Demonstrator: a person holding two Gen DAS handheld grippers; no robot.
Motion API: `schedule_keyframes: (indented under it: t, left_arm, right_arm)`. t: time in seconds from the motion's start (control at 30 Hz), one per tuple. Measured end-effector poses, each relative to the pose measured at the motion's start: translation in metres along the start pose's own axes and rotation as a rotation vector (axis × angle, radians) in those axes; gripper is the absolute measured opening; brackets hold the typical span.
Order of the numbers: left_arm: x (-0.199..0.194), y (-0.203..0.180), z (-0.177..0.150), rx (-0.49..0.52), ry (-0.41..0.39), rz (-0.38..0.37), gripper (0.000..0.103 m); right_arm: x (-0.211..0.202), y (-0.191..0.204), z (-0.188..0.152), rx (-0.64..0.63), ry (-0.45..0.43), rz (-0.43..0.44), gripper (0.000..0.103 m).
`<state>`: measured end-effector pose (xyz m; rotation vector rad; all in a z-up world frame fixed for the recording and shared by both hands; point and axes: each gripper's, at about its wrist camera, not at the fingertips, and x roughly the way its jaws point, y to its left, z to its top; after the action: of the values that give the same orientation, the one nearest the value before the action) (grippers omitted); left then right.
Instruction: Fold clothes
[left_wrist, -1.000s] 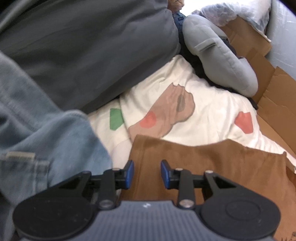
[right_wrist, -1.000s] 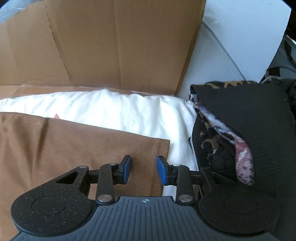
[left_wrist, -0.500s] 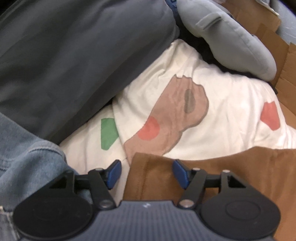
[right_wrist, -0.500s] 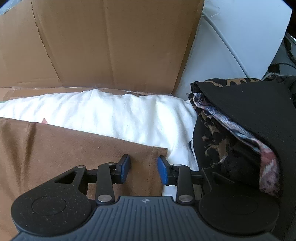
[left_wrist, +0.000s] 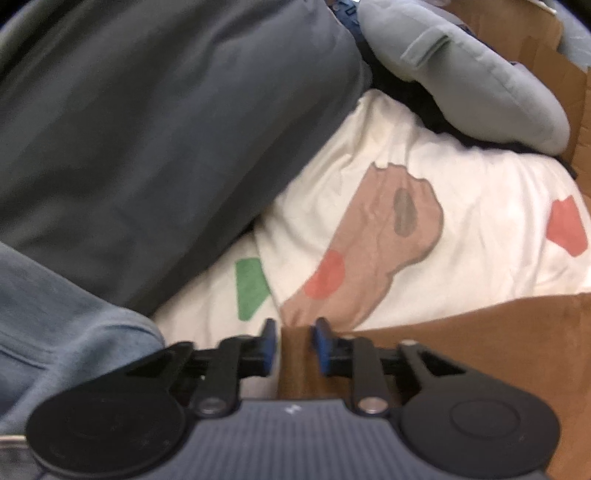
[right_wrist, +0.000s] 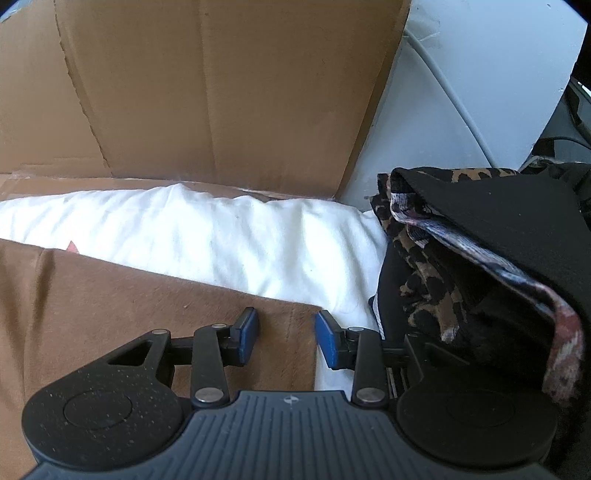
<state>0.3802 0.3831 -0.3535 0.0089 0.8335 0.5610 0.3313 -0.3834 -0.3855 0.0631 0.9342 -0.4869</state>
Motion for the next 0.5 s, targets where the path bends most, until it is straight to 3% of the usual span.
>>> schedule_keyframes:
  t: [0.13,0.27,0.4,0.5]
  left_arm:
    - [-0.014,0.006,0.009,-0.031,-0.049,-0.001,0.036]
    - [-0.037,0.009,0.014,-0.055,-0.092,-0.065,0.038]
    - [-0.057,0.003,0.000,-0.075,-0.093,-0.120,0.038]
    - [-0.067,-0.003,-0.016,-0.090,-0.071,-0.156,0.038]
  right_arm:
    - [-0.008,-0.003,0.007,0.057,0.007,0.002,0.041]
    - [-0.031,0.000,0.014,0.126,-0.036,0.083,0.042]
    - [-0.056,0.013,0.013,0.107,-0.082,0.164,0.042]
    - [-0.059,0.025,0.010,0.095,-0.064,0.215,0.042]
